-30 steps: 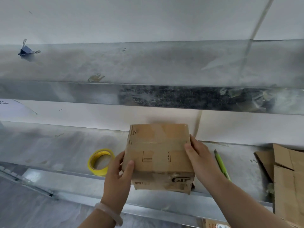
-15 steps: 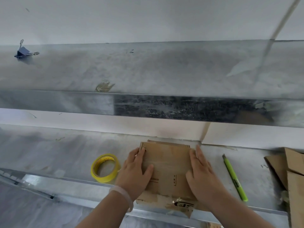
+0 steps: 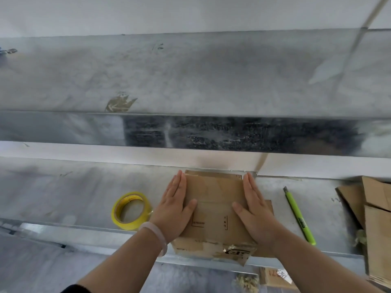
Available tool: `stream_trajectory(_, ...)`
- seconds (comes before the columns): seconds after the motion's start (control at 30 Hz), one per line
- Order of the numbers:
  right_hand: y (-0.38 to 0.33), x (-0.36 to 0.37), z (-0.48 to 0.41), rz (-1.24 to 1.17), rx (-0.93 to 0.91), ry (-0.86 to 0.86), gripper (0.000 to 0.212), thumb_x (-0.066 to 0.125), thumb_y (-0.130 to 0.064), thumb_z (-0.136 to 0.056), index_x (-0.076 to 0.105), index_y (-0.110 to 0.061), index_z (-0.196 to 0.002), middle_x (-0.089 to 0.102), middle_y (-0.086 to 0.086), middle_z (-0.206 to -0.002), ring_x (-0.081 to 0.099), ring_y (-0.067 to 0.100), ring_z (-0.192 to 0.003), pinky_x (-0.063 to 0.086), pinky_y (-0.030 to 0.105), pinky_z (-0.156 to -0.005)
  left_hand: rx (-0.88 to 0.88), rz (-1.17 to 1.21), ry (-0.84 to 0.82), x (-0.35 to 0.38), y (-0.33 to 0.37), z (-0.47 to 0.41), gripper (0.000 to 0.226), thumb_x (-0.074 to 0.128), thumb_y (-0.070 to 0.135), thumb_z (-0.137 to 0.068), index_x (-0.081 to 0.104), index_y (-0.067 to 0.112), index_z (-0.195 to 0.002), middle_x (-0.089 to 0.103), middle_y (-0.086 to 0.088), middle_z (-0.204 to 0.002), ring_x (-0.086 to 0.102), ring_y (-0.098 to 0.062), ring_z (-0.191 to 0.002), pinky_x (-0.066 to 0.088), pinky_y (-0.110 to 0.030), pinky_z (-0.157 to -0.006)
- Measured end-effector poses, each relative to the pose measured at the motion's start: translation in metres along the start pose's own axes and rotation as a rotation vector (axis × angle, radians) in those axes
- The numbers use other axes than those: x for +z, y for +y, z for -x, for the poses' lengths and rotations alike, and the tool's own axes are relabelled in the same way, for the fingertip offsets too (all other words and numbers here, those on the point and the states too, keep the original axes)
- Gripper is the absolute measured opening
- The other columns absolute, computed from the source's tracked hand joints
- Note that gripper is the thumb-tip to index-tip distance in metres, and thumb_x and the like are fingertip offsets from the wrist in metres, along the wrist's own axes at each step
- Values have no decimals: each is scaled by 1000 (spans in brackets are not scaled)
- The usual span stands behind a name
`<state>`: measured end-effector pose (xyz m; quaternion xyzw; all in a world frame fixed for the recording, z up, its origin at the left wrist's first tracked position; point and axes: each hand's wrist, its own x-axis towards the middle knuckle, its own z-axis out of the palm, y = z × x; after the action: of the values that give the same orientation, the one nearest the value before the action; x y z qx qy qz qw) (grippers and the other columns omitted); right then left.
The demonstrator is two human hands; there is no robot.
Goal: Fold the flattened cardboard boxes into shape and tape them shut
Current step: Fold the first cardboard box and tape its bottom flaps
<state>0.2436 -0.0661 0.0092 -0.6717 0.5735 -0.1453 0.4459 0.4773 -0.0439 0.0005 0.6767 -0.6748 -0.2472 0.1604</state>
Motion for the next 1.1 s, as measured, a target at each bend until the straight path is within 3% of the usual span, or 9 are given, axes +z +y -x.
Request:
stream_trajectory(0.13,3,5,-2,-121,37,21,82,43,-38,-103,-24,-40,-149,-21,-26,-157,-2,2,-146,9,23,-115,-68,197,-32,-2,-3,-1,75,44,35,-100,-8,25,-153,-14,17,-158,1,5,-138,1,-10,-107)
stream_trajectory(0.3,0,3,-3,1,80,-12,76,36,-43,-103,-22,-36,-151,-25,-25,-156,3,9,-148,13,30,-118,-68,-115,64,-7,2,-6,67,40,45,-98,11,22,-155,1,12,-161,18,-14,-145,13,-25,-116)
stream_trajectory(0.4,-4,0,-1,259,67,-22,76,32,-50,-102,-22,-32,-152,-30,-18,-157,2,17,-151,14,37,-120,-54,-162,-21,-6,5,-7,68,32,48,-100,0,25,-154,-15,8,-160,6,-16,-148,10,-29,-119)
stream_trajectory(0.57,-7,-3,-3,552,-36,-13,92,29,-68,-94,-23,-20,-153,-36,-8,-156,-25,10,-146,-2,34,-118,21,-363,-74,-10,4,-11,72,26,57,-98,-6,27,-154,-24,7,-158,-14,-12,-147,-1,-31,-118)
stream_trajectory(0.63,-4,-4,-5,440,-38,-20,86,32,-59,-98,-22,-20,-153,-36,-12,-155,-25,6,-145,-4,29,-115,20,-300,-54,-6,5,-9,70,28,52,-99,-5,23,-154,-23,9,-158,-12,-9,-147,-1,-27,-117)
stream_trajectory(0.73,-1,0,-2,66,34,-7,81,40,-45,-102,-22,-31,-153,-32,-24,-154,-8,6,-148,6,30,-120,-64,112,-8,-1,2,-6,69,38,36,-102,-6,22,-154,-16,12,-159,0,-6,-146,2,-16,-112)
stream_trajectory(0.83,0,4,-2,-170,79,25,82,45,-35,-103,-21,-37,-151,-18,-21,-160,-2,8,-150,11,41,-124,-179,392,9,-2,-2,-7,68,42,25,-102,-2,24,-154,14,4,-158,16,-13,-145,10,-16,-107)
stream_trajectory(1.0,0,1,-5,-181,95,-4,80,43,-34,-103,-21,-37,-152,-16,-19,-161,-1,10,-150,11,42,-123,-184,243,-21,-4,-1,-10,64,42,29,-102,7,22,-155,19,0,-158,21,-17,-143,14,-22,-111)
stream_trajectory(1.1,3,-1,-4,-254,103,-10,83,46,-33,-103,-20,-37,-152,-8,-15,-163,8,14,-150,21,41,-121,-204,226,187,-2,1,-1,56,55,34,-96,37,24,-147,38,4,-150,37,-14,-136,26,-25,-113)
